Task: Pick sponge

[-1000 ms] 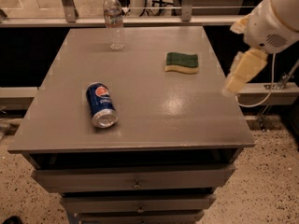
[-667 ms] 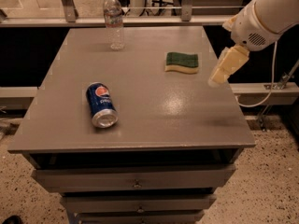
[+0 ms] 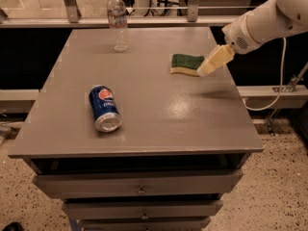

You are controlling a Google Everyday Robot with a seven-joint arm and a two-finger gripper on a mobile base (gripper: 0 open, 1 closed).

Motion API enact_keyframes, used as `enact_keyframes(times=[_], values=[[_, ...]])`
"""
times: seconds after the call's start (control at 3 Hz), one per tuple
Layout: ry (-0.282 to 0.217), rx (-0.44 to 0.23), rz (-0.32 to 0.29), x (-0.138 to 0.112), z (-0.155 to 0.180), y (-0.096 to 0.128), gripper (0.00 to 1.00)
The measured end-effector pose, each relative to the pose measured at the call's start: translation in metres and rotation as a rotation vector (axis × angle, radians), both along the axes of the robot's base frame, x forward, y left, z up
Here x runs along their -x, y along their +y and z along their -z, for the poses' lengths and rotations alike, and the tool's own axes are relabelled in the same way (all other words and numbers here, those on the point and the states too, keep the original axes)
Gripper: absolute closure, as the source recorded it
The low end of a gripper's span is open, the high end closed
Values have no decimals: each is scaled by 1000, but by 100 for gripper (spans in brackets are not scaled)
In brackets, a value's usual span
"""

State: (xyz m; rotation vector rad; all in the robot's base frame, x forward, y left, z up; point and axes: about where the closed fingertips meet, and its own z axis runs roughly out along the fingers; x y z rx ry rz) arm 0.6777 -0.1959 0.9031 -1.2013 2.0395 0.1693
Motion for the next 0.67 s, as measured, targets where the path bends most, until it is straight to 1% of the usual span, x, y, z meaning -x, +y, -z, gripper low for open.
enact_keyframes(times=[0.33,0.67], values=[[37,-103,26,-24,22,7,0],[75,-164,36,-41,43,18,0]])
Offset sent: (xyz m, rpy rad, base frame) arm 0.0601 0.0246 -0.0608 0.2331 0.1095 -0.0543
